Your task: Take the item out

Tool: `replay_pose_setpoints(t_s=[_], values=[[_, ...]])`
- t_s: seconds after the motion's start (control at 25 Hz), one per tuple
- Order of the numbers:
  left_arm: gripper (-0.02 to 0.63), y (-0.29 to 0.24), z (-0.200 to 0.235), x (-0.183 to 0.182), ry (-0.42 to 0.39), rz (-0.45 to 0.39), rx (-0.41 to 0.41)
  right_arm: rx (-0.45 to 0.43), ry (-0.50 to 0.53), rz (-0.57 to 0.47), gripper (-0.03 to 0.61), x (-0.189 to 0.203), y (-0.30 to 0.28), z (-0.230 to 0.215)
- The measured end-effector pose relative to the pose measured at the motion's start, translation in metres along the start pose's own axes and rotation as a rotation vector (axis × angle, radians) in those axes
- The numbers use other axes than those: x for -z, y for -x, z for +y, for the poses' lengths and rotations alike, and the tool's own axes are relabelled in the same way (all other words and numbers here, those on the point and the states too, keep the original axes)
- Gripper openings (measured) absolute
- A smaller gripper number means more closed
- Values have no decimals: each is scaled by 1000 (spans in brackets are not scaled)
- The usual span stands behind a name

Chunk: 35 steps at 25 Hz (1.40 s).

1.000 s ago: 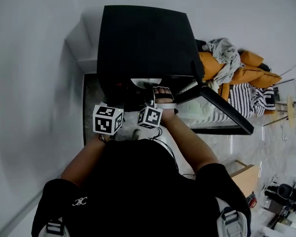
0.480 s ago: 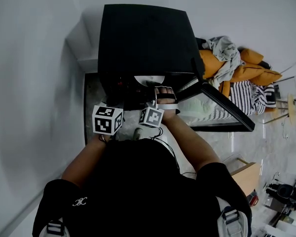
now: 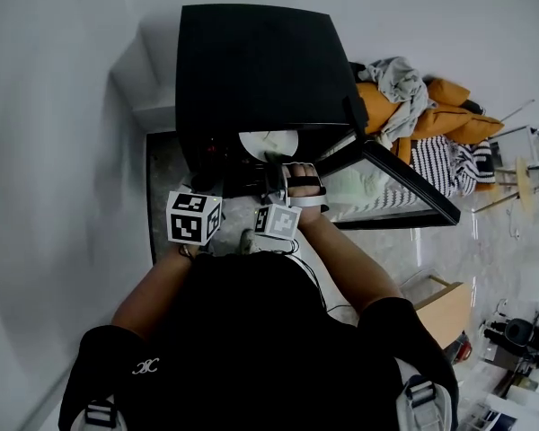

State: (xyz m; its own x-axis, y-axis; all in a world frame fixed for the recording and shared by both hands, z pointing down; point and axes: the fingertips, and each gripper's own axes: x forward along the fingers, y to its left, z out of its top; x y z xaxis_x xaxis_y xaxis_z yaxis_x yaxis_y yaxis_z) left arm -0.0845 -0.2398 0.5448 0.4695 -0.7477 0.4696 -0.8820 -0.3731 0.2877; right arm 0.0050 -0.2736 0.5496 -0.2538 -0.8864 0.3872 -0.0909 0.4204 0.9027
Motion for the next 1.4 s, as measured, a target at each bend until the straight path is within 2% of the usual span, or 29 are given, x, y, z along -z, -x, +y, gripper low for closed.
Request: replay_pose_setpoints(t_s=[0.24,0.6,0.84,1.12,1.4], values=[[9,4,3,1,6,1,37,3,-14,10,20,-14,16,-2],[8,9,7,2,-63,-11,92,7,-41,42,20,-29,43,1],[8,8,13,4,-56,-18,95,4,9,51,20,-29,59,7],[8,8,1,2,-60,-28,78,-3,71,5,20,-23,73,7],[8,9,-19,3,-57,-44,35,-16,98,-95,20,-18,92,8]])
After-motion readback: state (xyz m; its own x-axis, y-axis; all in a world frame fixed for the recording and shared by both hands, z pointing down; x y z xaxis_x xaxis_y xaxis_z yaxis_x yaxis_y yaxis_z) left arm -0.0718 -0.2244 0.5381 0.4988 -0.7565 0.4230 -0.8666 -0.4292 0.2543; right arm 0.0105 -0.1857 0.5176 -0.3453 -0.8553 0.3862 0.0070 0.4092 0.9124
